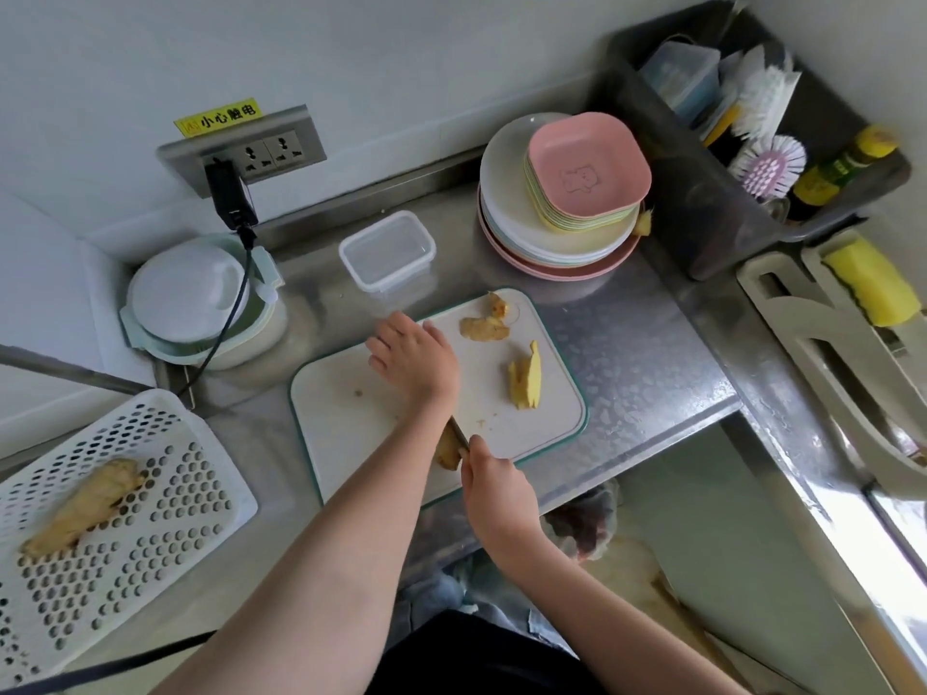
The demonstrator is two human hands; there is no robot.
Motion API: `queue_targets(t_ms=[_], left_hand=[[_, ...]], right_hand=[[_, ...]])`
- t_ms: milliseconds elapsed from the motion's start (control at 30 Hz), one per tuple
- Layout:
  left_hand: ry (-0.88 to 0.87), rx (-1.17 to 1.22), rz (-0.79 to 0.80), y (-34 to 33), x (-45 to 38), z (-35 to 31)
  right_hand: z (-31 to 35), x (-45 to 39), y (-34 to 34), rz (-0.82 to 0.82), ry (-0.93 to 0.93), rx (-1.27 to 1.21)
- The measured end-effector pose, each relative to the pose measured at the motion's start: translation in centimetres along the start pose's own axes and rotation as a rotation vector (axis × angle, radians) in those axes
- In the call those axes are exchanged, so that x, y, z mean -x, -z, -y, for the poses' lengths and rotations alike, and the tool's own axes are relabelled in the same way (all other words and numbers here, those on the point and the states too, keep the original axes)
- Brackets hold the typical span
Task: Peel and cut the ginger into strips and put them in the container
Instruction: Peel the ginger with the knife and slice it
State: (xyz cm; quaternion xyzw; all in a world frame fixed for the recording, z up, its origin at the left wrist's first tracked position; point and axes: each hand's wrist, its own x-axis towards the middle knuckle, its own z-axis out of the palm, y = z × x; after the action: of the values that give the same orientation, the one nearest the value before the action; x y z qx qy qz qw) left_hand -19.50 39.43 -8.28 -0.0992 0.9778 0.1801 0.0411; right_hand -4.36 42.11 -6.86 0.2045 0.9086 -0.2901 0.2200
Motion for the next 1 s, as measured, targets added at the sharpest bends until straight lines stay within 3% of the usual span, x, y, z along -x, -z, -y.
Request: queue_targets(t_ms=[400, 1000], left_hand=[[-0.062, -0.01, -0.048, -1.1, -0.7, -0.3], [-0.129, 0.092, 0.019, -2.0, -1.4, 0.7]], right_hand=[[-0.4, -0.5, -0.4, -0.014, -0.001, -0.022], [-0.1, -0.5, -1.3, -0.013, -0.014, 0.039]])
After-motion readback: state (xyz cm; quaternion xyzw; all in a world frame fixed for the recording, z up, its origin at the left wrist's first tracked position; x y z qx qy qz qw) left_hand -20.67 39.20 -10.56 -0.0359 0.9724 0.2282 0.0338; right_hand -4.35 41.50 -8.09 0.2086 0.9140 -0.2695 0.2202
